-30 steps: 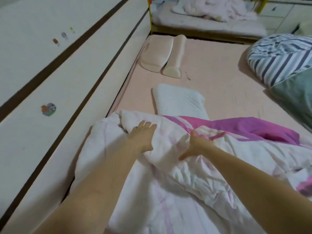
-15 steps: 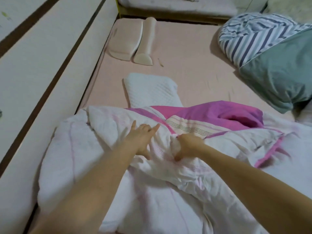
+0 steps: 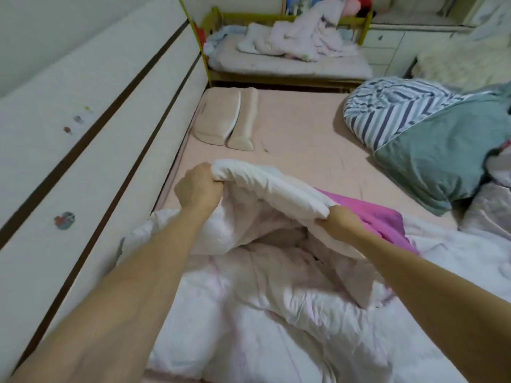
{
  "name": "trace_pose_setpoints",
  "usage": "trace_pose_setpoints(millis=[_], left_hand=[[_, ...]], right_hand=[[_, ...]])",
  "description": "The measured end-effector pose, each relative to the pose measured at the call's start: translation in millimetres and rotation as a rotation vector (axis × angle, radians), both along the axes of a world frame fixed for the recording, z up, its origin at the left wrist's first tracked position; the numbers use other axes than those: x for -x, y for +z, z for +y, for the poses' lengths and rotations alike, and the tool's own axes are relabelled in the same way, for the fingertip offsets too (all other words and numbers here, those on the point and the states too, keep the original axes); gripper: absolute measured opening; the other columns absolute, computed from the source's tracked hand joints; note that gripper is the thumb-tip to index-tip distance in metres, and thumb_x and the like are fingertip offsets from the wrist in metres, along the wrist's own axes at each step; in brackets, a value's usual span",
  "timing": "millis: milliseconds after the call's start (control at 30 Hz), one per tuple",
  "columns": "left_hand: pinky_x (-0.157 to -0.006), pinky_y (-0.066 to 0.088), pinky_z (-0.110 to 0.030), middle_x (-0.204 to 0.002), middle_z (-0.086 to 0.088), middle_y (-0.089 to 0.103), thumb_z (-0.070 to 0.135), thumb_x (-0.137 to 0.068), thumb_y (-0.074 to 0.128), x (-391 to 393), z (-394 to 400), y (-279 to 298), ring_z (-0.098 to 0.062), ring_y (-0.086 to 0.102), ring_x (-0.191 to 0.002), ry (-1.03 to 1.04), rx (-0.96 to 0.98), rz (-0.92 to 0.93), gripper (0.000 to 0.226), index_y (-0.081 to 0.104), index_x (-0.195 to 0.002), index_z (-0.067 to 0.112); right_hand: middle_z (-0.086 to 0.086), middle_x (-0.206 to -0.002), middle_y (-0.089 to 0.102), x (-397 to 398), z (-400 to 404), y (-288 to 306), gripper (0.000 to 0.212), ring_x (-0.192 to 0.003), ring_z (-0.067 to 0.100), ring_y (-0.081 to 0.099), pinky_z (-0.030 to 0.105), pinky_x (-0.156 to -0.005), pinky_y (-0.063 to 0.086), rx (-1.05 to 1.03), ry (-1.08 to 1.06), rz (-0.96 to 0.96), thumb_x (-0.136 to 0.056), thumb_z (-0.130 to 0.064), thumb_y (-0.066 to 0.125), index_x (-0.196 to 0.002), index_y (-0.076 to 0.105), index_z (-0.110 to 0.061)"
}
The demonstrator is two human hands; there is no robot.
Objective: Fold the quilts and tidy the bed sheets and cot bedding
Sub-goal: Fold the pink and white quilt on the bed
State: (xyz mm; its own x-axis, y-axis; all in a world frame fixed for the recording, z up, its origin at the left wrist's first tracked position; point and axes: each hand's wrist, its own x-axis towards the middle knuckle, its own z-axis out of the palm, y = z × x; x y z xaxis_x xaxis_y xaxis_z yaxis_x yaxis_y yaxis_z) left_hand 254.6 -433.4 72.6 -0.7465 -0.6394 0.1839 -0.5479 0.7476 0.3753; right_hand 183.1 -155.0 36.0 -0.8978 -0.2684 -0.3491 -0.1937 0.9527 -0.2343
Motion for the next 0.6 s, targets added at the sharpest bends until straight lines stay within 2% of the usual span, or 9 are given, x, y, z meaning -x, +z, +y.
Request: trace_pose_setpoints(millis=[100, 167, 200, 267, 300, 367, 400, 500, 600], left_hand=[[-0.073, 0.041, -0.033, -0.117, -0.019, 0.062, 0.031, -0.094, 0.051, -1, -16, 21, -0.036, 0.058, -0.106, 0.029, -0.363, 0.087, 0.037, 0.055, -0.117, 0.003], [-0.087, 0.043, -0.033, -0.132, -0.021, 0.053, 0.04, -0.096, 0.05, -13, -31, 35, -0.034, 0.053, -0.119, -0.028, -0.581, 0.133, 0.057, 0.042, -0.133, -0.002], [-0.094, 0.041, -0.034, -0.138, -0.02, 0.048, 0.043, -0.097, 0.047, -23, -44, 37, -0.033, 0.049, -0.124, -0.024, -0.637, 0.127, 0.061, 0.037, -0.139, -0.001], [-0.101, 0.037, -0.035, -0.142, -0.016, 0.044, 0.041, -0.1, 0.042, -60, -73, 32, -0.031, 0.045, -0.128, 0.044, -0.654, 0.076, 0.057, 0.034, -0.143, 0.005], [-0.1, 0.038, -0.033, -0.136, -0.015, 0.05, 0.037, -0.101, 0.04, -85, -92, 23, -0.03, 0.048, -0.125, 0.099, -0.648, 0.05, 0.05, 0.041, -0.139, 0.006], [-0.088, 0.045, -0.032, -0.11, -0.014, 0.062, 0.028, -0.099, 0.041, -141, -123, 0, -0.029, 0.057, -0.11, 0.209, -0.625, -0.015, 0.035, 0.059, -0.118, 0.005], [-0.086, 0.047, -0.035, -0.107, -0.016, 0.063, 0.027, -0.098, 0.042, -176, -137, -18, -0.031, 0.059, -0.107, 0.271, -0.63, -0.054, 0.036, 0.063, -0.111, 0.001], [-0.089, 0.046, -0.036, -0.121, -0.023, 0.06, 0.034, -0.096, 0.045, -246, -153, -72, -0.035, 0.057, -0.11, 0.394, -0.68, -0.254, 0.047, 0.059, -0.118, -0.005], [-0.086, 0.042, -0.031, -0.132, -0.019, 0.055, 0.04, -0.095, 0.049, -287, -152, -126, -0.034, 0.054, -0.117, 0.46, -0.729, -0.399, 0.054, 0.052, -0.13, -0.001]], right_hand=[[0.003, -0.098, 0.063, -25, -74, 37, 0.03, -0.088, 0.02, 0.057, 0.029, -0.071, 0.041, 0.531, 0.054, -0.053, -0.095, -0.029, 0.052, -0.108, 0.065, -0.006], [0.005, -0.085, 0.064, -40, -149, 78, 0.023, -0.078, 0.018, 0.059, 0.033, -0.062, 0.044, 0.834, 0.055, -0.092, -0.091, -0.024, 0.056, -0.089, 0.067, -0.004], [0.005, -0.078, 0.064, -44, -184, 97, 0.021, -0.075, 0.017, 0.059, 0.03, -0.059, 0.044, 0.894, 0.062, -0.094, -0.09, -0.022, 0.056, -0.078, 0.064, -0.006], [0.0, -0.064, 0.054, -53, -238, 115, 0.03, -0.072, 0.019, 0.055, 0.024, -0.052, 0.035, 0.84, 0.097, -0.044, -0.09, -0.017, 0.054, -0.062, 0.051, -0.011], [-0.001, -0.061, 0.048, -58, -257, 110, 0.034, -0.072, 0.02, 0.052, 0.024, -0.05, 0.031, 0.772, 0.111, -0.033, -0.092, -0.017, 0.052, -0.059, 0.044, -0.012], [-0.002, -0.06, 0.043, -74, -275, 78, 0.038, -0.073, 0.02, 0.05, 0.026, -0.05, 0.03, 0.646, 0.161, -0.075, -0.093, -0.019, 0.054, -0.058, 0.039, -0.013], [0.0, -0.062, 0.045, -91, -282, 52, 0.037, -0.074, 0.02, 0.05, 0.026, -0.051, 0.032, 0.583, 0.214, -0.137, -0.093, -0.02, 0.057, -0.061, 0.041, -0.012], [0.005, -0.086, 0.053, -139, -293, -24, 0.023, -0.083, 0.02, 0.05, 0.029, -0.065, 0.036, 0.454, 0.358, -0.242, -0.089, -0.024, 0.065, -0.094, 0.05, -0.008], [0.014, -0.11, 0.054, -186, -301, -92, 0.053, -0.098, 0.029, 0.053, 0.035, -0.076, 0.039, 0.367, 0.508, -0.21, -0.083, -0.024, 0.071, -0.122, 0.042, -0.003]])
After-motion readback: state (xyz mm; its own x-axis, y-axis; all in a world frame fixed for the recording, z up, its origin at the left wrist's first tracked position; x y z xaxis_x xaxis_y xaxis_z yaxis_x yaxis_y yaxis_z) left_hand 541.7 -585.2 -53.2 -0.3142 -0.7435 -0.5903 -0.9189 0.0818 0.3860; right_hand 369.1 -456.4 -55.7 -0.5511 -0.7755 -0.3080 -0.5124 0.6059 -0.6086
